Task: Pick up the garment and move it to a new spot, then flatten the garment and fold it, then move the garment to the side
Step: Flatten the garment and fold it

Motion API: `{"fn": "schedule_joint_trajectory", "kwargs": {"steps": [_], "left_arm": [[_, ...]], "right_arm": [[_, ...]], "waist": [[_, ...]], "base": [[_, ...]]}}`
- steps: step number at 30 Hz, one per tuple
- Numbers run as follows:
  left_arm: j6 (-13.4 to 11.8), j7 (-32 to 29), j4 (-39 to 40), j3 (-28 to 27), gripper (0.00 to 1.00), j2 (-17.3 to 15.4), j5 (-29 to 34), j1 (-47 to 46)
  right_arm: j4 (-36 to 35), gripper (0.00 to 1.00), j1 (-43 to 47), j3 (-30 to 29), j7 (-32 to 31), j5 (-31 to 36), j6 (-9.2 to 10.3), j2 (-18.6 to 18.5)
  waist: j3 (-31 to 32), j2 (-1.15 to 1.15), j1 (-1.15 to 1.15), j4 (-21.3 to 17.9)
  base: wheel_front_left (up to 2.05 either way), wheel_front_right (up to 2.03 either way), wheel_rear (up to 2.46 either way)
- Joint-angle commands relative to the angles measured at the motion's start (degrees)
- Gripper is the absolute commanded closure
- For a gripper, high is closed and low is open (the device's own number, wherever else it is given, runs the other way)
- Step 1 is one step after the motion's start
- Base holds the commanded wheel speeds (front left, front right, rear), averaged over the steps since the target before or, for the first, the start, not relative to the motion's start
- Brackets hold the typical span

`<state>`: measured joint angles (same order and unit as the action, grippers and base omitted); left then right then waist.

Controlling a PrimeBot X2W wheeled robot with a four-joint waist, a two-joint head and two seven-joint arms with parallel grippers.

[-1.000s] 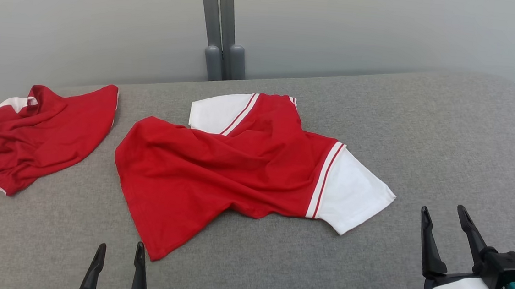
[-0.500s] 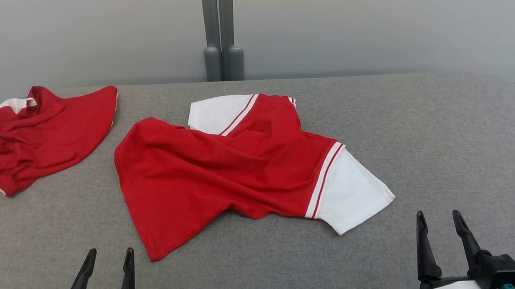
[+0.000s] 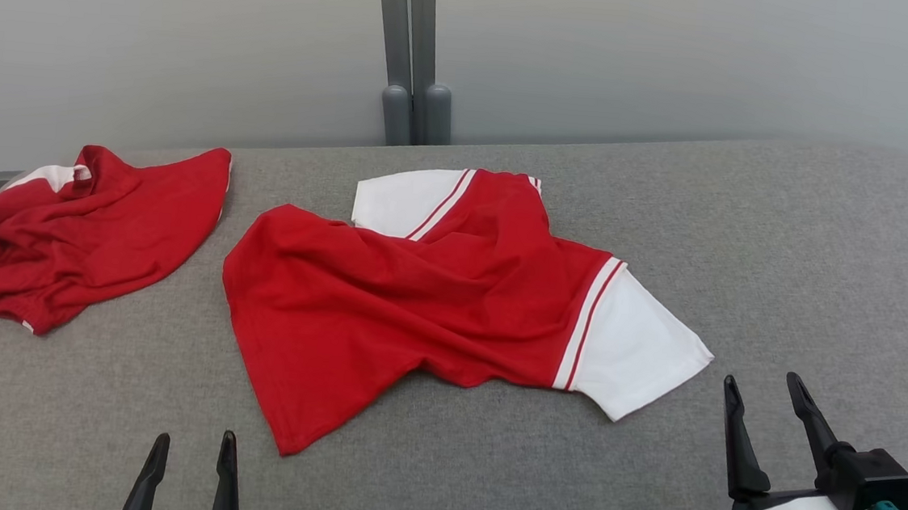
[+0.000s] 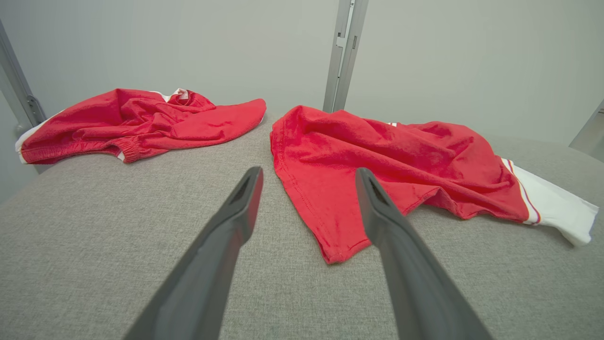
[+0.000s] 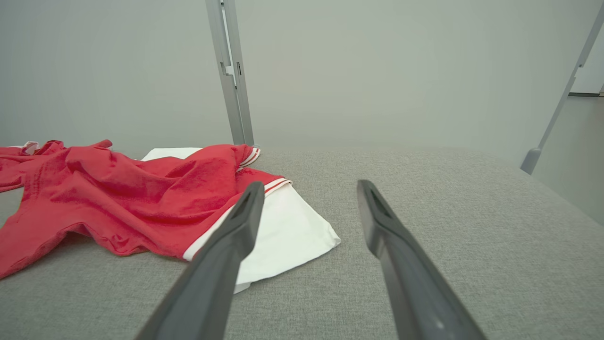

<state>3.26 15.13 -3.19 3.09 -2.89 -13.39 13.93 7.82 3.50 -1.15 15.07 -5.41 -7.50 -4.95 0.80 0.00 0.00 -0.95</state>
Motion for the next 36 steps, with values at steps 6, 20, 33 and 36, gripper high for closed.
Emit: {"fn": "schedule_joint_trajectory", "kwargs": {"steps": [6,20,33,36], "left_arm": [[-0.47,0.02,0.21,0.32,0.00,-0.02,-0.38,-1.64],[-1.38,-14.06,-18.79,8.58,0.00,-0.13,-6.85,-18.92],[-2.12,-18.59,-30.95,14.71,0.63,-0.11,-14.22,-26.93],[-0.63,-19.94,-32.39,16.40,1.00,0.33,-15.08,-26.36]], "right_arm": [[1.07,0.00,-0.10,1.11,0.16,-0.97,0.02,-0.17],[25.02,0.00,-23.61,8.62,-13.61,-0.87,0.02,-7.02],[44.59,0.60,-31.97,12.28,-21.14,0.47,-0.10,-6.54],[45.67,1.00,-31.64,14.47,-21.08,-3.80,-0.17,-6.52]], "waist": [[-0.48,0.00,0.00,0.10],[-8.79,0.00,0.00,2.82],[-12.96,0.00,0.00,4.29],[-12.48,0.00,0.00,3.65]], "base": [[0.00,0.00,0.00],[0.00,0.00,0.00],[0.00,0.00,0.00],[0.00,0.00,0.00]]}}
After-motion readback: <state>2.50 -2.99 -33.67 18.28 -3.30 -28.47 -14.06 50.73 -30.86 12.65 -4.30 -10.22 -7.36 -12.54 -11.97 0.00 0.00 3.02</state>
